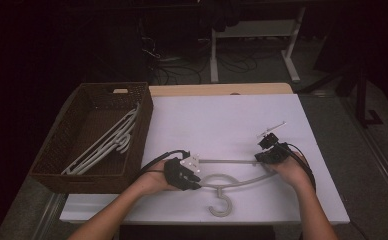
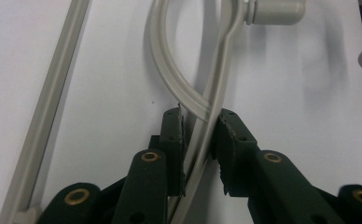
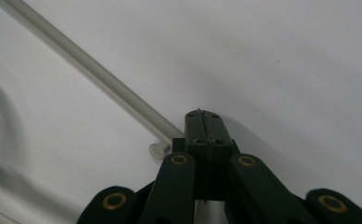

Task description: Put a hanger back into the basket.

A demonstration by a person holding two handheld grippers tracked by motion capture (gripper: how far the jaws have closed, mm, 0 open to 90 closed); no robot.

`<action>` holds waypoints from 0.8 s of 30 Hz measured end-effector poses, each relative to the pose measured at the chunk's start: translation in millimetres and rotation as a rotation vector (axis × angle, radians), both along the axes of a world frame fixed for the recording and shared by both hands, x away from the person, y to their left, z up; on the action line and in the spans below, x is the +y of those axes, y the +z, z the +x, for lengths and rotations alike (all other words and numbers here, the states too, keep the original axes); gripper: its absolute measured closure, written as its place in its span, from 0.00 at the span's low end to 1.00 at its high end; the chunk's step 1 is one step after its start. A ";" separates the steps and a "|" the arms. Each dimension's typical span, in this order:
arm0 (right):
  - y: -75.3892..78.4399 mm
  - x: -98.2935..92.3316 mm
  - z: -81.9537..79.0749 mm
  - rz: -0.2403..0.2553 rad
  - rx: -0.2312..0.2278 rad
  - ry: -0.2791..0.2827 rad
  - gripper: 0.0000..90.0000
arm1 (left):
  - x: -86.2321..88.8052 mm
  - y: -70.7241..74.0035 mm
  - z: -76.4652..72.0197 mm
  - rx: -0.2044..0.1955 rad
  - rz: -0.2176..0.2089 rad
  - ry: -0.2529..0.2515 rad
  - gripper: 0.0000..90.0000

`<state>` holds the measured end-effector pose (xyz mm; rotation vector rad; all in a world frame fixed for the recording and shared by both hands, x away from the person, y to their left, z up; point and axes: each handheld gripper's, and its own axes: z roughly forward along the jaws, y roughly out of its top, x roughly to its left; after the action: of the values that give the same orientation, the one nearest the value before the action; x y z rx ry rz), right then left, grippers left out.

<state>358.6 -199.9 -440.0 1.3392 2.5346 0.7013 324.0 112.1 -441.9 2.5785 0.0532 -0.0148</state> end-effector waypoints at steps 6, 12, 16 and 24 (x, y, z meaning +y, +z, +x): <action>0.9 2.3 1.7 -0.008 0.009 0.011 1.00 | -0.7 0.0 -1.1 0.008 -0.002 -0.032 0.85; 2.3 4.2 5.3 0.019 0.011 0.014 0.99 | -2.4 0.4 -3.0 0.012 0.002 -0.043 0.86; 10.9 1.2 4.3 0.072 -0.038 -0.013 0.84 | -2.1 0.3 -0.6 0.025 0.000 -0.017 0.90; 37.3 -9.2 -5.2 0.208 -0.179 -0.076 0.54 | 0.9 5.9 4.2 0.033 -0.037 0.056 0.91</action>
<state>353.4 -209.2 -402.7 1.3582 2.3101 1.0435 328.2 113.0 -436.1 2.5384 0.1366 -0.0377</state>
